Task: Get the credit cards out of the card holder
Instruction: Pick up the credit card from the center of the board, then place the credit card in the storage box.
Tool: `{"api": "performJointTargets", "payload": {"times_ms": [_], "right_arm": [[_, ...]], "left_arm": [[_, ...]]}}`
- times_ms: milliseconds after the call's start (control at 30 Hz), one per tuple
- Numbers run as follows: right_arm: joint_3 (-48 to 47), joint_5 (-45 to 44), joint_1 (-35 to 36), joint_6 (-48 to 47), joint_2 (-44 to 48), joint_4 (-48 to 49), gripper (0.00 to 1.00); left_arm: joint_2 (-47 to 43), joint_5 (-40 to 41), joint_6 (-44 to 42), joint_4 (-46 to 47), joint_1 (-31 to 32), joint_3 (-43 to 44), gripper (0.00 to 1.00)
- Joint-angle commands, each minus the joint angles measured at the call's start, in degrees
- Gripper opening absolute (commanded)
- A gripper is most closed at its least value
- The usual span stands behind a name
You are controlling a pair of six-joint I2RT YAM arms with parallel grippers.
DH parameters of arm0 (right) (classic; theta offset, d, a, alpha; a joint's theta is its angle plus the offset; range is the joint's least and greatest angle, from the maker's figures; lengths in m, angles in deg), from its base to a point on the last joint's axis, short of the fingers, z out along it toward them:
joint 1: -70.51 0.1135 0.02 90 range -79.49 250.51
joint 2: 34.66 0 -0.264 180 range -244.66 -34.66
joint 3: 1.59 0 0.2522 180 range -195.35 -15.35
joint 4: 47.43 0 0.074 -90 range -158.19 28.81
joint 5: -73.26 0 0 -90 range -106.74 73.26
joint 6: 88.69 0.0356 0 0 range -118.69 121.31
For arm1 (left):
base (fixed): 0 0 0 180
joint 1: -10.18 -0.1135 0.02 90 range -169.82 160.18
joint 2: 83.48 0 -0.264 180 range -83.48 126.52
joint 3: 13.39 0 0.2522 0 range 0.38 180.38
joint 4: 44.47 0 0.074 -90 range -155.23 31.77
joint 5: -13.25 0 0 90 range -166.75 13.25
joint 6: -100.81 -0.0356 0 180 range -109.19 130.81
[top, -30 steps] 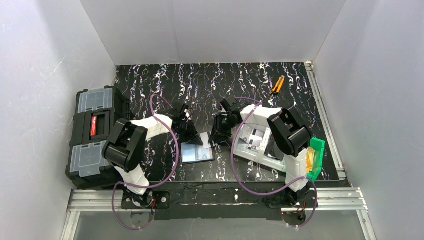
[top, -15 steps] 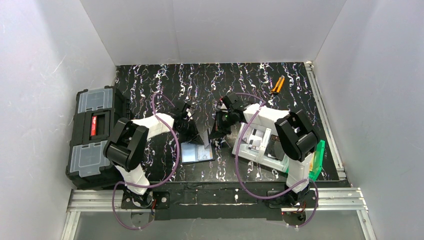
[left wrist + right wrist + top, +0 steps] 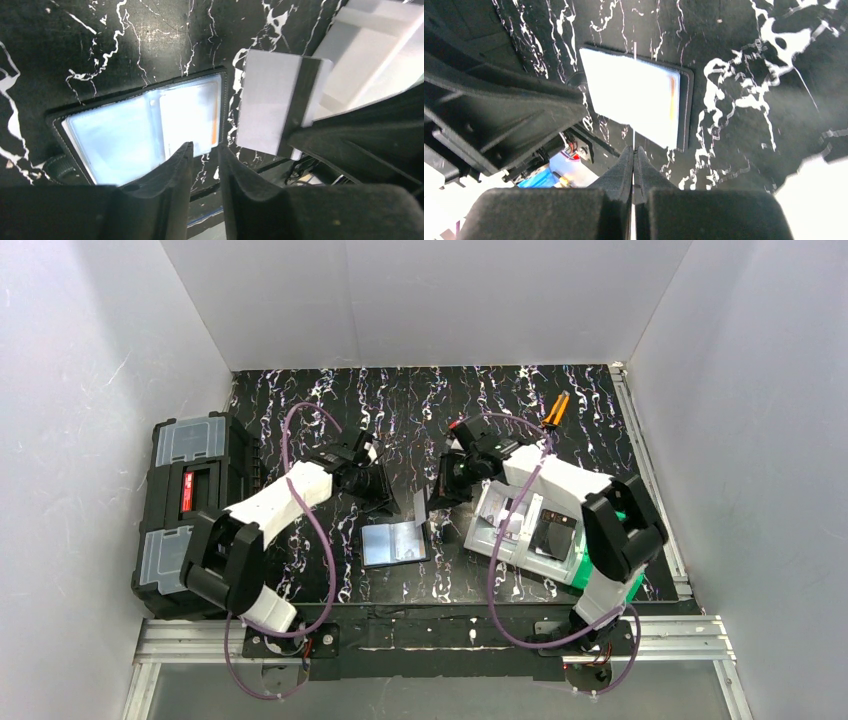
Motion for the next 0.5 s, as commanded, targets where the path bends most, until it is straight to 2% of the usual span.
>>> {"api": "performJointTargets", "payload": {"times_ms": [0, 133, 200, 333, 467], "right_arm": [[-0.02, -8.49, -0.09, -1.70, 10.01, -8.67, 0.01], [1.75, -17.26, -0.43, -1.38, 17.67, -16.66, 0.01], [2.87, -21.98, -0.62, -0.68, 21.44, -20.39, 0.01], [4.38, -31.90, -0.93, 0.68, 25.38, -27.63, 0.01], [5.74, -39.14, -1.44, 1.41, 25.26, -31.84, 0.01]], "left_arm": [[-4.60, 2.12, -3.38, -5.86, 0.05, 1.99, 0.31], [-7.06, 1.88, -4.84, -6.69, 0.04, 2.84, 0.53], [-7.86, 1.64, -5.46, -7.42, 0.04, 3.57, 0.59], [-8.58, 0.47, -6.30, -8.09, 0.04, 4.20, 0.62], [-9.27, -0.12, -6.15, -8.10, 0.09, 3.70, 0.61]]}}
